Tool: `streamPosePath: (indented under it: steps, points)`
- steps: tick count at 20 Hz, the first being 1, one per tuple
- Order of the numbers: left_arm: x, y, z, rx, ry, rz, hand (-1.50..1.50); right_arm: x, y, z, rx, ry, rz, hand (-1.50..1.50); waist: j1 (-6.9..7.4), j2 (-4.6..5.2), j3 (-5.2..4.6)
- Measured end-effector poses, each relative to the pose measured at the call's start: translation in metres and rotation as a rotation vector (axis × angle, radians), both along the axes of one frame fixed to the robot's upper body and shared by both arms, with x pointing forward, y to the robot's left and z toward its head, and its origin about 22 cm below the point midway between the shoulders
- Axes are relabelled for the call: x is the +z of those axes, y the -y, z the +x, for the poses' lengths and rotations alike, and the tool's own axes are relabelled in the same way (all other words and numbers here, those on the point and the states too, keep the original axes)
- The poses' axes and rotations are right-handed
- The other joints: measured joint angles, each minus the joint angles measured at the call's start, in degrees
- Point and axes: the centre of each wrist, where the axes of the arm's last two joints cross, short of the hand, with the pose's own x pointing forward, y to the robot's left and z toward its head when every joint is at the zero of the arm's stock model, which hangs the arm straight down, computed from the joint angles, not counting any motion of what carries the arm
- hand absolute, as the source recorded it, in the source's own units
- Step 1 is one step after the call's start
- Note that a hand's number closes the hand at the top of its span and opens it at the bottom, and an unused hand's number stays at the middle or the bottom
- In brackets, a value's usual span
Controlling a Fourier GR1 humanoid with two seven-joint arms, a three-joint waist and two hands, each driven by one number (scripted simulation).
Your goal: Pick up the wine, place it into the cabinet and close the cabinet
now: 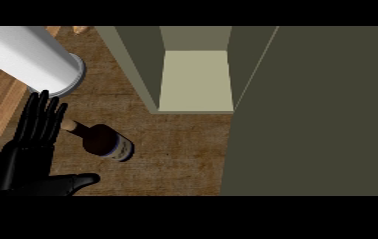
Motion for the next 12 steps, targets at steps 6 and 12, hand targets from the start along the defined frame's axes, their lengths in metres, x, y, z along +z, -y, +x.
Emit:
streamPosePath:
  steps: [6,12]
  points:
    - [-0.044,-0.015,0.012,-0.006,-0.052,-0.008,-1.5,0.002,-0.006,0.0,0.017,-0.005,0.015,-1.5,-0.03,0.01,0.0]
    - [-0.09,-0.025,0.014,-0.005,-0.083,-0.007,-1.5,0.004,-0.005,-0.001,0.01,-0.006,0.011,-1.5,-0.09,0.01,-0.01]
